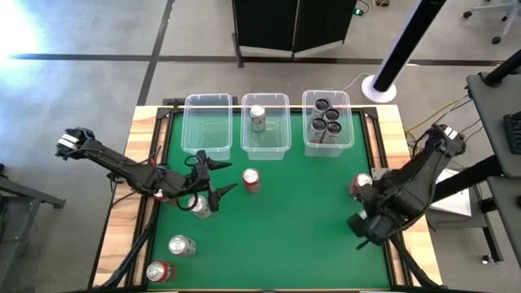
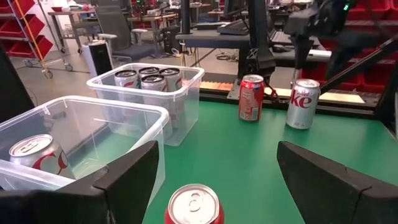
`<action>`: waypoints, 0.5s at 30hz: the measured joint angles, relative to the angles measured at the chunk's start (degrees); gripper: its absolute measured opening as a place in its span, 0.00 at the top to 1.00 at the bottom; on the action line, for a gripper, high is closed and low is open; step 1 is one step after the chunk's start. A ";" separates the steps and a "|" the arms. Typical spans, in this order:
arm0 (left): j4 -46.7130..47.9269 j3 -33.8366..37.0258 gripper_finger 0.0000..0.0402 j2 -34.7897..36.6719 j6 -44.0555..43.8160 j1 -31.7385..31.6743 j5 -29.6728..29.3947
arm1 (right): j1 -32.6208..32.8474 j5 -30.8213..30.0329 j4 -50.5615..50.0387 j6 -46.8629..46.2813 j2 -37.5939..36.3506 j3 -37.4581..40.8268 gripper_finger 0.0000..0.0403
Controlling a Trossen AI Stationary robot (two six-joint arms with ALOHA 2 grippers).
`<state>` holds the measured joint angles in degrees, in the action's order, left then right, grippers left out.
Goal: Sort soda cans
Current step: Put the top right red-silver soda can into the middle transparent bin
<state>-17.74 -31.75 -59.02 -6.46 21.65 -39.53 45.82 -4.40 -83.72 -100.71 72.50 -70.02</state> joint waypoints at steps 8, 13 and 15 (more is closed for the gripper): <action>-1.25 0.00 0.22 0.00 0.22 0.00 0.04 | 1.00 3.12 0.32 -5.55 -4.77 5.63 0.01; -1.18 0.00 0.22 0.00 0.22 0.00 0.06 | 0.95 4.85 7.05 -8.06 -9.04 12.45 0.01; -1.09 0.00 0.22 0.00 0.22 0.00 0.07 | 0.92 4.87 10.10 -8.41 -10.31 15.16 0.01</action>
<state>-18.83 -31.75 -59.02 -6.24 21.65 -39.46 46.74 0.47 -73.62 -109.12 62.20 -54.85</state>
